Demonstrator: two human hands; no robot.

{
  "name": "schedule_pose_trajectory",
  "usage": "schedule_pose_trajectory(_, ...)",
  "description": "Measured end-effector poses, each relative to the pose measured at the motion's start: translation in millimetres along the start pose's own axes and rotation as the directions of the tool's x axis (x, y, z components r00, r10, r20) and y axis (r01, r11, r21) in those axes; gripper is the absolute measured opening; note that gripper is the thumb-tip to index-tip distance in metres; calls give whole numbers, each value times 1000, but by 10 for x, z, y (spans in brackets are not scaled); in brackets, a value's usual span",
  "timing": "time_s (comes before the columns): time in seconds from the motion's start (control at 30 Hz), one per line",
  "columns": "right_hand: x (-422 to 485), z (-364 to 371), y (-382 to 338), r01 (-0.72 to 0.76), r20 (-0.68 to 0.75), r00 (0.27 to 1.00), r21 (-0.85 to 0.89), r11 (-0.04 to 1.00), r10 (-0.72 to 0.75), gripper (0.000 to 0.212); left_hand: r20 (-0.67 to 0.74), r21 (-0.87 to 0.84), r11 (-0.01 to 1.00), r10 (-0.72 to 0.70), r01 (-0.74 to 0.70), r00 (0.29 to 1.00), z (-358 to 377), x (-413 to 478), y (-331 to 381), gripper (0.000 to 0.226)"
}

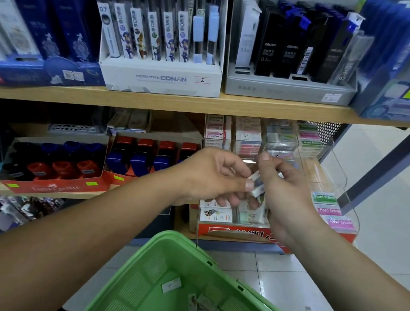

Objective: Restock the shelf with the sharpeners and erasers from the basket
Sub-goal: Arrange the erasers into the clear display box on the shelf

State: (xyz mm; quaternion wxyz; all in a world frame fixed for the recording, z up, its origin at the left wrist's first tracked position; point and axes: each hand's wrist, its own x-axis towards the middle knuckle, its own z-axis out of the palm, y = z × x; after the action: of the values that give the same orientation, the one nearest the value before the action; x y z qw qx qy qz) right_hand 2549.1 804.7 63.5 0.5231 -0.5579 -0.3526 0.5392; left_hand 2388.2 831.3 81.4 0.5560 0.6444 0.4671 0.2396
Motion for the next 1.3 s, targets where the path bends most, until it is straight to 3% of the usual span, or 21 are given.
schedule_pose_trajectory(0.2,16,-27,-13,-54,-23,998,-38,998,54,37,-66,53,998,-32,35,997,-65,31,-51,11)
schedule_pose_trajectory(0.5,-58,-49,-65,-72,4,997,-72,995,72,43,-58,-65,997,-46,42,997,-158,51,-87,11)
schedule_pose_trajectory(0.67,-109,-12,-61,-32,129,990,-114,993,47,37,-11,39,992,124,-123,992,-199,34,-18,46)
schedule_pose_trajectory(0.73,-112,12,-85,-66,96,992,-108,992,77,41,-79,85,989,126,-119,989,-298,51,9,40)
schedule_pose_trajectory(0.83,-84,6,-128,-165,36,985,-117,979,170,47,-319,186,980,121,-63,940,-476,114,-31,22)
schedule_pose_trajectory(0.9,-66,-10,-143,-256,39,964,-118,959,263,40,-395,226,973,138,-50,908,-529,159,-113,15)
schedule_pose_trajectory(1.03,-63,20,-135,-339,109,934,-29,940,340,9,-425,332,943,173,-25,889,-506,277,-270,21)
schedule_pose_trajectory(1.3,-62,-35,-146,-325,266,913,15,946,309,18,-426,493,870,241,1,872,-393,435,-425,14)
